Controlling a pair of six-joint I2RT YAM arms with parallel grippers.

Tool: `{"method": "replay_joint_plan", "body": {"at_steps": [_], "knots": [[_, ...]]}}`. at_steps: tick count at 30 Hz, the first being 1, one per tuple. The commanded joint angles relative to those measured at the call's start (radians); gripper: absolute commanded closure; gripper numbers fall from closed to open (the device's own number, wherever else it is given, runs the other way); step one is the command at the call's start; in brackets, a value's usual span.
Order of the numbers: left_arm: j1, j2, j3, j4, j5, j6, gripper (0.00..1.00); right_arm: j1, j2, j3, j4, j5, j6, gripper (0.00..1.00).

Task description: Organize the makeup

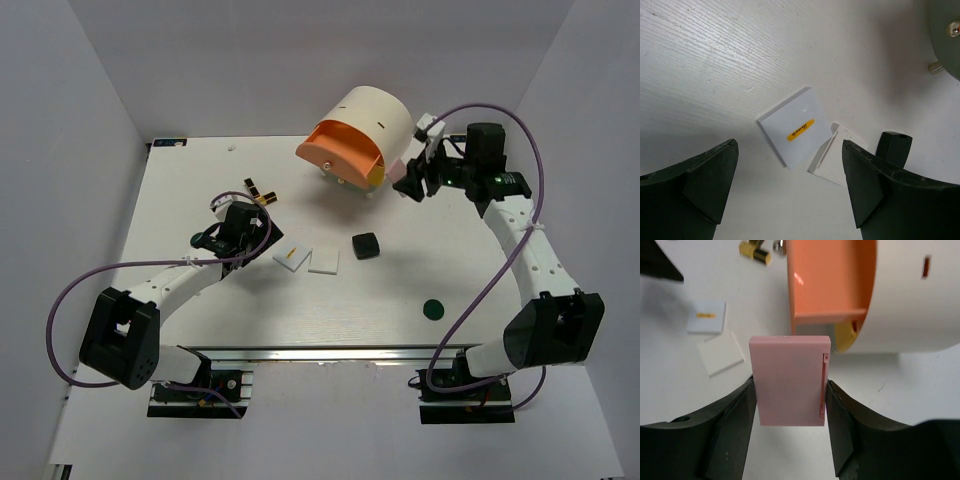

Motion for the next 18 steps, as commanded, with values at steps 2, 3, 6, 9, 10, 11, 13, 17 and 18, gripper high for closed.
{"method": "replay_joint_plan", "body": {"at_steps": [2,3,6,9,10,11,13,17,18], "knots": [[0.006,-0.026,0.002,0.000,0.017,0.010,0.06,0.053,0.047,0.148,0.161,0.005,0.185,1.00],[0.006,-0.025,0.005,-0.002,0.020,0.011,0.06,0.068,0.067,0.162,0.184,0.033,0.243,1.00],[0.006,-0.020,0.021,-0.011,0.026,0.020,0.06,0.132,0.107,0.211,0.255,0.120,0.316,1.00],[0.006,-0.022,0.031,-0.018,0.037,0.027,0.06,0.183,0.156,0.266,0.298,0.215,0.330,1.00],[0.004,-0.022,0.028,-0.017,0.042,0.027,0.06,0.192,0.171,0.280,0.307,0.234,0.343,1.00],[0.004,-0.020,0.028,-0.014,0.052,0.027,0.06,0.201,0.201,0.295,0.316,0.275,0.350,1.00],[0.004,-0.017,0.028,-0.012,0.060,0.025,0.06,0.223,0.235,0.340,0.345,0.327,0.366,1.00],[0.006,-0.013,0.039,-0.025,0.063,0.027,0.06,0.241,0.336,0.399,0.391,0.435,0.411,1.00],[0.004,-0.016,0.040,-0.025,0.062,0.027,0.06,0.251,0.356,0.416,0.391,0.446,0.412,1.00]]}}
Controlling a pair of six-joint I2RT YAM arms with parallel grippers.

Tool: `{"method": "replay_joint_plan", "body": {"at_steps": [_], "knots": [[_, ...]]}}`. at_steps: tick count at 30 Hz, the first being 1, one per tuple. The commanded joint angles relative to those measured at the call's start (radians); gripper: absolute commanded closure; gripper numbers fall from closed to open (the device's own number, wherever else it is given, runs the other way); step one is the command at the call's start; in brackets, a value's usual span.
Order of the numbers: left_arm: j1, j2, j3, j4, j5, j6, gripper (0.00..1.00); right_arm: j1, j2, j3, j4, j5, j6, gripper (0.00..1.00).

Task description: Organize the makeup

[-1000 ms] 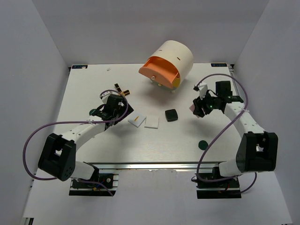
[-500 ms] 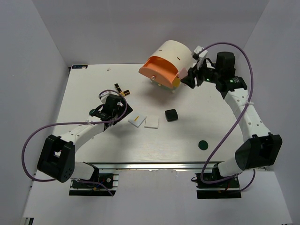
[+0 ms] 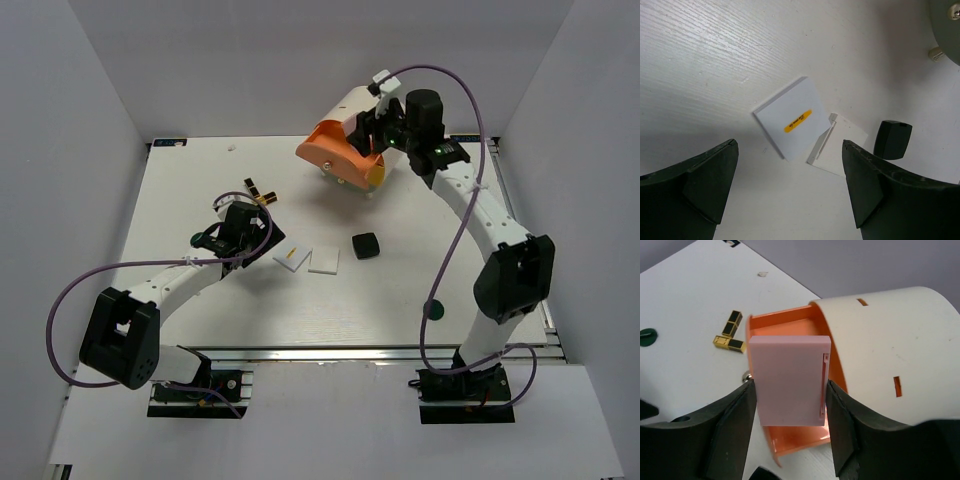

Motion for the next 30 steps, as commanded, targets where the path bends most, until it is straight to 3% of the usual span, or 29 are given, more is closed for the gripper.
{"method": "replay_joint_plan", "body": {"at_steps": [1,5,11,19,30], "knots": [[0.004,-0.021,0.038,-0.015,0.010,0.012,0.06,0.014,0.058,0.107,0.080,0.121,0.050,1.00],[0.004,-0.037,0.030,-0.025,-0.002,0.010,0.06,0.028,0.124,0.145,0.083,0.187,0.023,0.98],[0.003,-0.051,0.010,-0.020,-0.002,0.004,0.06,0.031,0.113,0.119,0.067,0.155,0.000,0.85],[0.003,-0.022,0.030,-0.012,0.015,0.013,0.06,0.060,0.066,0.040,0.048,0.140,-0.038,0.41],[0.003,-0.004,0.038,-0.026,0.021,0.007,0.06,0.060,0.055,0.051,0.022,0.163,-0.065,0.24]]}}
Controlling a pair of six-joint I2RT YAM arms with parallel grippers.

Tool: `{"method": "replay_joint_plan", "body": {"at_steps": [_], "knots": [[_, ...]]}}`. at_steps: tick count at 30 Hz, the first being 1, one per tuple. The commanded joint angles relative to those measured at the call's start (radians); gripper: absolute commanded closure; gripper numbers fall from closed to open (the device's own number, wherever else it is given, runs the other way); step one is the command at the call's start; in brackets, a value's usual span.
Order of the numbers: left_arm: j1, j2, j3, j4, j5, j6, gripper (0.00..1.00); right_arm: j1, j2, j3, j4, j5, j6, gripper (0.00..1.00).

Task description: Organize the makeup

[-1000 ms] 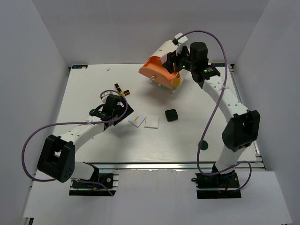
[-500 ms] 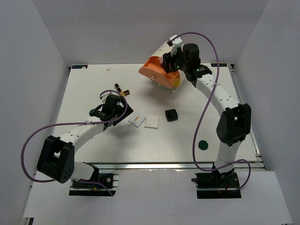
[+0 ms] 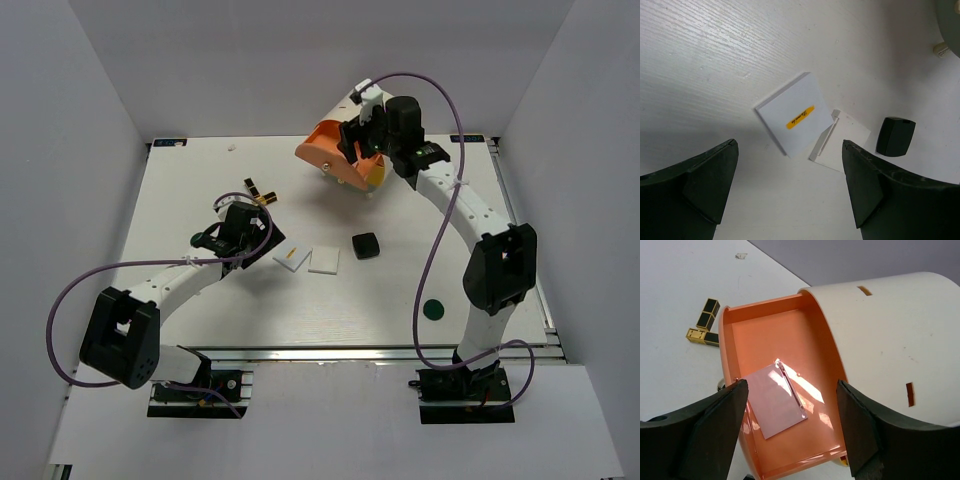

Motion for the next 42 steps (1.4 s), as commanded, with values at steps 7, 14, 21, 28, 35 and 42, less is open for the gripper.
{"method": "replay_joint_plan", "body": {"at_steps": [7,14,21,28,35,42], "knots": [[0.001,0.049,0.085,-0.084,-0.004,-0.007,0.15,-0.032,-0.189,-0.022,0.008,-0.052,-0.034,0.46],[-0.051,0.220,0.252,-0.209,-0.031,-0.006,0.12,-0.123,-0.417,-0.319,0.038,-0.143,-0.064,0.38],[-0.074,0.420,0.443,-0.349,-0.048,0.002,0.02,-0.187,-0.570,-0.562,0.041,-0.128,-0.058,0.23],[-0.092,0.537,0.582,-0.472,-0.060,-0.006,0.02,-0.226,-0.615,-0.626,0.040,-0.125,-0.049,0.22],[-0.101,0.557,0.569,-0.513,-0.053,-0.053,0.02,-0.241,-0.609,-0.640,0.043,-0.134,-0.028,0.22],[-0.101,0.606,0.565,-0.480,-0.045,-0.096,0.02,-0.242,-0.609,-0.646,0.041,-0.145,-0.018,0.22]]}}
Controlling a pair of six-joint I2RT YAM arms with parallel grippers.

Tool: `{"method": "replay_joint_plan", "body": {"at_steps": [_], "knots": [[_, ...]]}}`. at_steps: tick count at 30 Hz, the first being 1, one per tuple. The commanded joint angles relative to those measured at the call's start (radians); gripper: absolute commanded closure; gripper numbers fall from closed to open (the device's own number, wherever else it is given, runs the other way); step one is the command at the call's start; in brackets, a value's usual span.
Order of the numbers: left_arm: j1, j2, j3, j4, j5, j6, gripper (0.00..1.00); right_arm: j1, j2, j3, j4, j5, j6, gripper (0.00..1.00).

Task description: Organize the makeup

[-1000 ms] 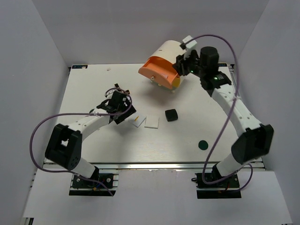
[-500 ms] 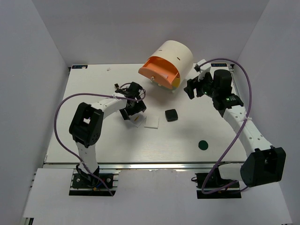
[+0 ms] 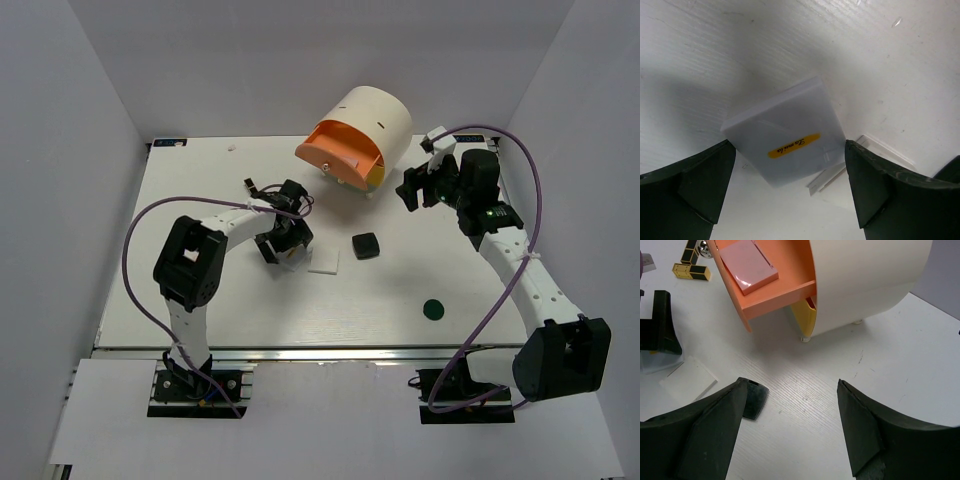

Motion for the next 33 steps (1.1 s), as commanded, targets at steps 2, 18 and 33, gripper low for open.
{"method": "replay_joint_plan", "body": {"at_steps": [2,18,33], "knots": [[-0.005,0.033,0.026,-0.006,-0.021,-0.034,0.02,-0.003,-0.028,-0.012,0.033,-0.023,0.014,0.22],[-0.003,0.127,0.071,-0.109,-0.043,-0.120,0.09,-0.003,-0.070,-0.060,0.036,-0.012,0.017,0.22],[-0.006,-0.035,0.066,-0.055,-0.131,-0.028,1.00,-0.015,-0.070,-0.037,0.042,-0.018,0.019,0.22]]}}
